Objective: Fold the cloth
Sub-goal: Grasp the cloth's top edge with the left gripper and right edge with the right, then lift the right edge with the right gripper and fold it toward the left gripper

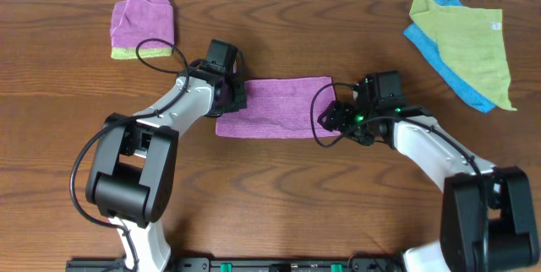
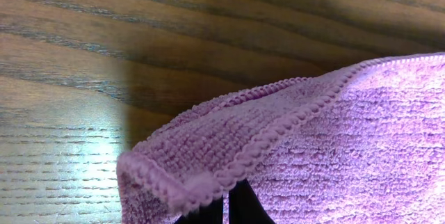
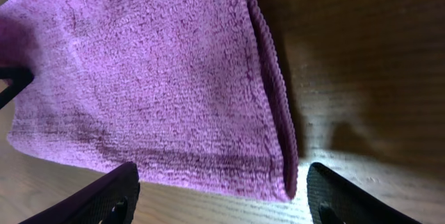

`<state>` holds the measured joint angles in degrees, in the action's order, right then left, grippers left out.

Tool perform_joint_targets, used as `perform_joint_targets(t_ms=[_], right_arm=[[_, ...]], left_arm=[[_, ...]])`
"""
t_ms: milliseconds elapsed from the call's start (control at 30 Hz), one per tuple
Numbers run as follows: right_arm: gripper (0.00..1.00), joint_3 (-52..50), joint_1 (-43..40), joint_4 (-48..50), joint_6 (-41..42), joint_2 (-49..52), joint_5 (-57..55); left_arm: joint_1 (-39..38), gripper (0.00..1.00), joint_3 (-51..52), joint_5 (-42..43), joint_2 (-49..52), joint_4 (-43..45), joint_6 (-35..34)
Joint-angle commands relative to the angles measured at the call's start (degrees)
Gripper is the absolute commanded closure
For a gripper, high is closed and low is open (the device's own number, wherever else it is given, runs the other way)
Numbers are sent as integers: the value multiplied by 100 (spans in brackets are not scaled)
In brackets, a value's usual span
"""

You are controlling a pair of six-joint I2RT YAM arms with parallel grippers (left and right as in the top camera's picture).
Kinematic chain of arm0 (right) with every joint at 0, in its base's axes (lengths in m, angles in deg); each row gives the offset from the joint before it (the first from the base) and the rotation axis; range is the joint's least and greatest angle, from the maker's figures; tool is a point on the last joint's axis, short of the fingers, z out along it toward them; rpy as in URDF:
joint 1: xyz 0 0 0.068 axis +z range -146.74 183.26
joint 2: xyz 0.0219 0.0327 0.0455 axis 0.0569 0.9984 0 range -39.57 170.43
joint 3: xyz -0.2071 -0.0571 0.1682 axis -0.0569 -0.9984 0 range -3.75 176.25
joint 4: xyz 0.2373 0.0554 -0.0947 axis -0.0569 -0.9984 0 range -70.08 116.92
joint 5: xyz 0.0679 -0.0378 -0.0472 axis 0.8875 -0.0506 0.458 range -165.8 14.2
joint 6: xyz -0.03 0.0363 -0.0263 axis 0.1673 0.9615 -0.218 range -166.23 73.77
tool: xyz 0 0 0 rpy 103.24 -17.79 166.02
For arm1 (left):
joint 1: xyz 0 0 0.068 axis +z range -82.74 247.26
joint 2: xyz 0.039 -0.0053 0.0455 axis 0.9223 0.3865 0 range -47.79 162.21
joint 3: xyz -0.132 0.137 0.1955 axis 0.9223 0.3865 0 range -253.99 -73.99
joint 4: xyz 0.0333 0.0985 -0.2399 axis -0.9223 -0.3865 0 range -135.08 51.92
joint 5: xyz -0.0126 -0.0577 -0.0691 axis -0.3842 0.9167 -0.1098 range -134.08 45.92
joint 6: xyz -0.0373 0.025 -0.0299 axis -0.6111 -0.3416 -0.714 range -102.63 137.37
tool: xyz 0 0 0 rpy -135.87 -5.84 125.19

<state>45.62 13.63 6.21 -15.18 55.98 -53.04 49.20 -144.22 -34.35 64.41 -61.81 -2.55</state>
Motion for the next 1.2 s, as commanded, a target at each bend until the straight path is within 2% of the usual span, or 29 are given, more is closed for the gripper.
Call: perform_joint_targets(t_ms=[0, 833, 900, 1000, 1167], right_arm=[[23, -48, -15, 90, 66, 122, 61], [24, -48, 98, 422, 68, 369, -22], [27, -48, 127, 507, 90, 461, 20], [39, -48, 133, 634, 168, 557, 33], [47, -48, 140, 988, 168, 584, 15]], left_arm=[[13, 94, -118, -151, 96, 2, -76], [13, 94, -118, -269, 293, 125, -199], [13, 94, -116, -269, 291, 125, -199], [13, 94, -118, -269, 293, 125, -199], [13, 94, -118, -269, 293, 125, -199]])
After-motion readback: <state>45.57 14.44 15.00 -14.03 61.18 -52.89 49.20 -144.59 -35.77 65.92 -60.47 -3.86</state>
